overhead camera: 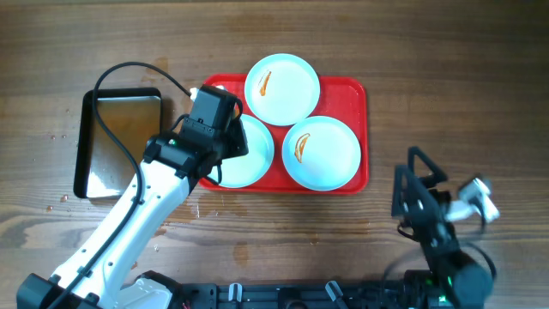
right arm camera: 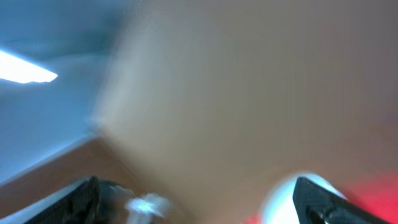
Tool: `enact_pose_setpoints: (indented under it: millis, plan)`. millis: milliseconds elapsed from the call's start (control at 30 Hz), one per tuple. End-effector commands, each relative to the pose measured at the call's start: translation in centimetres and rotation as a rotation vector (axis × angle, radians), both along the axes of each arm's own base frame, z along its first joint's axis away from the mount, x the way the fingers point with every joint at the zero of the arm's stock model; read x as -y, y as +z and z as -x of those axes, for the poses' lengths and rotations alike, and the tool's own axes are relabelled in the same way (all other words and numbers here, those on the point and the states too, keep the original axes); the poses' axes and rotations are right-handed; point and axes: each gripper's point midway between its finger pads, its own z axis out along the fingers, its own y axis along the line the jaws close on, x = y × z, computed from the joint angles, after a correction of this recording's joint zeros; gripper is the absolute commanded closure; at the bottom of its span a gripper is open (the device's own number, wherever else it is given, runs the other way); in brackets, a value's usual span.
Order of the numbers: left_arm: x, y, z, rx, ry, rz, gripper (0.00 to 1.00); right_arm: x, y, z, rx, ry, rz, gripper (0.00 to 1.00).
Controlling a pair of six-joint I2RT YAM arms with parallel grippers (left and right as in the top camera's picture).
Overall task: Clean dirty plates on tray and stack at the side
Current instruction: 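Reach the right gripper to the lower-left plate rim and grasp it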
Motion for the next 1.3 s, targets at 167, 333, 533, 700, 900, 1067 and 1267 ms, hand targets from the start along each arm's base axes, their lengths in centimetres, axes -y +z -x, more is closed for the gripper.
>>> enact_pose_setpoints:
  millis: [167,333,533,700,900,1067,1267]
  plan:
    - [0.0,-0.2,0.1,-0.012,0.012,0.013,0.96,-4.0,5.6,-1.2,-0.112,0.090,0.592,0.00]
    - [0.0,-0.2,0.1,-0.013,0.014,0.014,0.96,-6.9,2.5,-4.7,-0.583,0.519,0.810,0.00]
    - [-0.1,-0.4,0.3,-0.024,0.015,0.009,0.96,-12.6,-0.5,-10.4,-0.755,0.772,0.836,0.00]
    - [-0.3,-0.7,0.8,-0.046,0.015,-0.002,0.96,-14.6,-7.3,-17.0,-0.939,0.702,0.773,0.00]
    - [-0.4,-0.7,0.8,-0.048,0.027,0.004,0.96,-17.8,-15.3,-18.0,-1.110,0.701,0.845,0.13]
    - [-0.4,-0.7,0.8,-0.051,0.042,0.012,0.96,-20.9,-19.3,-17.2,-1.152,0.749,0.894,0.02]
    - [-0.4,-0.7,0.8,-0.055,0.060,0.022,0.96,-20.6,-24.3,-17.6,-1.259,0.647,0.980,0.29]
